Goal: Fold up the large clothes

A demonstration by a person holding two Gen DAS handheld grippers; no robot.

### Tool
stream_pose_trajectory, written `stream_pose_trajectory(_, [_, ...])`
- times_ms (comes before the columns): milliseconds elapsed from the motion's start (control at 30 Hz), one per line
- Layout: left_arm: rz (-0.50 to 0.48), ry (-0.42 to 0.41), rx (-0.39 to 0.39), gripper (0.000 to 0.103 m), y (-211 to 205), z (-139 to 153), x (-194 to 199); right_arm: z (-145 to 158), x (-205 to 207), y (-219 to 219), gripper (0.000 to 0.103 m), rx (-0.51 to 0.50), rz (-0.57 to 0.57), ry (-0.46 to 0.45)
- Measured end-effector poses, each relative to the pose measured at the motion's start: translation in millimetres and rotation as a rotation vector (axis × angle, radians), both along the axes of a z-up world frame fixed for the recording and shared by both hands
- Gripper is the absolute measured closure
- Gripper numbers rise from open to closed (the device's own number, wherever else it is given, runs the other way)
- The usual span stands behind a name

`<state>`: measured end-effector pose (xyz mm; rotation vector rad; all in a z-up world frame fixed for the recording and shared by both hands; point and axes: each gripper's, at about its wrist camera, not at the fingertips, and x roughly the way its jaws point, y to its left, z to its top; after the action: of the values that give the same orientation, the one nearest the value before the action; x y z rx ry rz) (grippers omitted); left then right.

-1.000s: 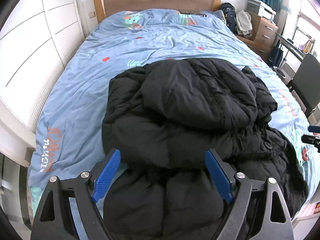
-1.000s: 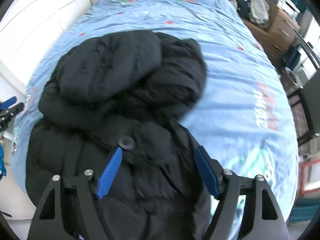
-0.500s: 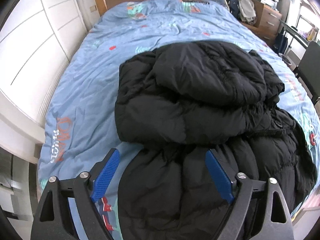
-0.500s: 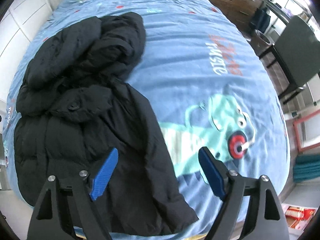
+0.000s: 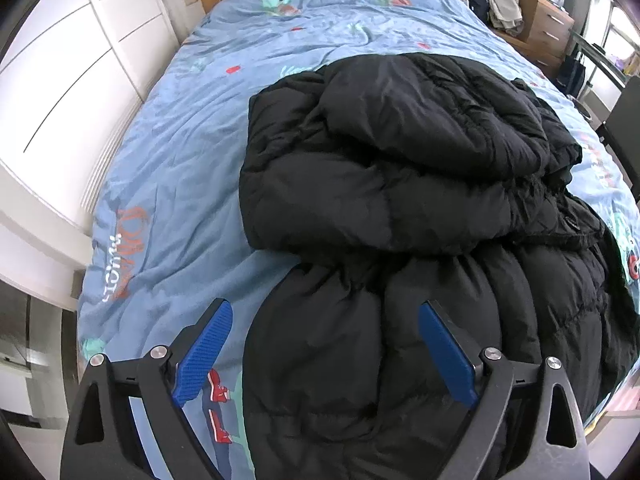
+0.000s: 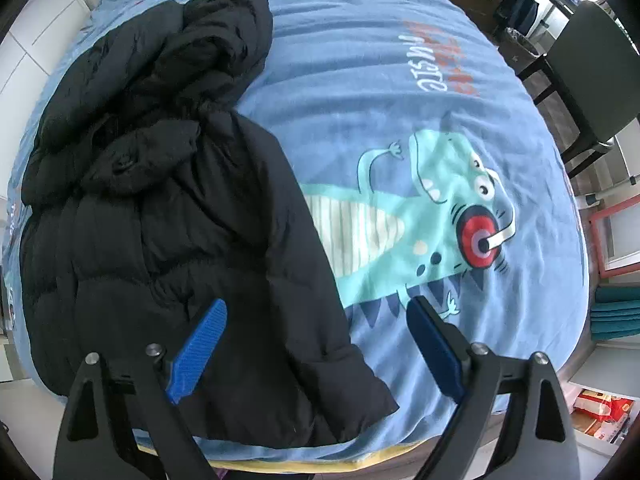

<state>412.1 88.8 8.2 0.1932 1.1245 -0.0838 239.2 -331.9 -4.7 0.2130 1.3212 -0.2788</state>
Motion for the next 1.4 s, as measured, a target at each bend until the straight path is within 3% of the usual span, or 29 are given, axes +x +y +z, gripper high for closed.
stream_pose_trajectory(133, [0.034, 0.004, -0.037, 0.009, 14.6, -11.0, -5.4, -5.3, -6.0, 1.3, 0.011, 0.008, 0.008, 0.011])
stream_pose_trajectory(300, [0.115, 0.045, -0.173, 0.009, 48.9, -28.2, -16.2, -12.0, -12.8, 0.1, 0.011, 0.020, 0.010, 0.024])
stream_pose_trajectory(600, [0.237, 0.232, -0.340, 0.009, 125.3, -86.8, -59.7, -34.6, -24.4, -4.1, 0.011, 0.106, 0.012, 0.052])
stream_pose_trajectory(833, [0.366, 0.289, -0.464, 0.009, 179.1, -119.4, -88.1, -69.9, -25.6, -8.5, 0.011, 0.152, 0.027, 0.110])
stream_pose_trajectory(900, [0.394, 0.316, -0.530, 0.009, 189.0, -132.5, -94.6, -78.6, -23.7, -11.6, 0.011, 0.162, 0.020, 0.114])
stream_pose_trajectory(1100, [0.369, 0.400, -0.684, 0.009, 184.1, -163.3, -109.6, -101.2, -15.5, -20.0, 0.011, 0.227, 0.040, 0.127])
stream_pose_trajectory(1300, [0.328, 0.443, -0.758, 0.007, 176.4, -177.2, -125.5, -120.5, -14.1, -25.5, 0.011, 0.312, 0.061, 0.118])
stream_pose_trajectory(1400, [0.324, 0.490, -0.831, 0.007, 170.4, -182.2, -141.6, -129.7, -13.4, -25.1, 0.010, 0.362, 0.060, 0.106])
